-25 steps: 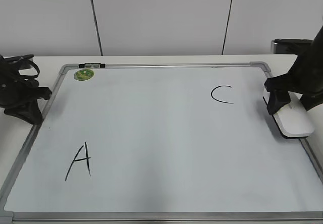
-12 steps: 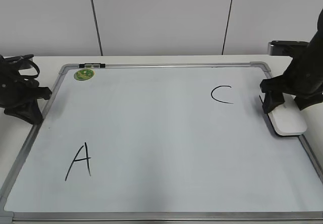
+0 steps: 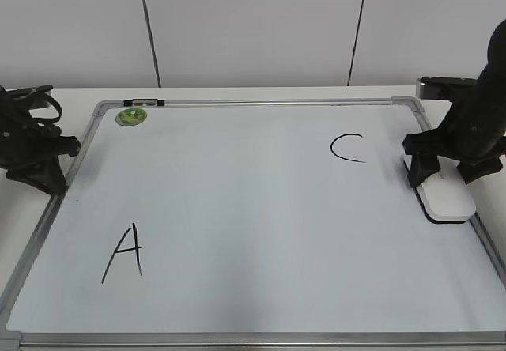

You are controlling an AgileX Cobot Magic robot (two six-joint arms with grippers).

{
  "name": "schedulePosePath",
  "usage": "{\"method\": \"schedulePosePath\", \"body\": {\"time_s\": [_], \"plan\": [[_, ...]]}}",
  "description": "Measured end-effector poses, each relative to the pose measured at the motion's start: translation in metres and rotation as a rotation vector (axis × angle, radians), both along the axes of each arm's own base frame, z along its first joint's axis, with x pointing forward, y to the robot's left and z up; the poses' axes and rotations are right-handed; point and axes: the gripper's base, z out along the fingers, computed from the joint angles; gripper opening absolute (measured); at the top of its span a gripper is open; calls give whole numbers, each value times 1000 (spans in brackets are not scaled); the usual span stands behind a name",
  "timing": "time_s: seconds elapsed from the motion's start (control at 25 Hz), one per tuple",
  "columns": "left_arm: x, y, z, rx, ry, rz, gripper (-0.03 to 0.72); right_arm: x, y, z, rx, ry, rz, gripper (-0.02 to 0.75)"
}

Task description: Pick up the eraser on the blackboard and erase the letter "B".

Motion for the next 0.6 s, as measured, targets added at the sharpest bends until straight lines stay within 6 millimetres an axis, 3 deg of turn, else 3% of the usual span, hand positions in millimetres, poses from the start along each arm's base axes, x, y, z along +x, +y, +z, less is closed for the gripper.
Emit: {"method": "schedulePosePath", "body": {"time_s": [0.44, 0.6], "plan": [[0, 0, 0, 1, 0, -1, 20, 1, 0, 0, 0, -11, -14, 586], [0, 0, 0, 4, 2, -3, 57, 1, -1, 5, -5, -24, -12, 587]]}}
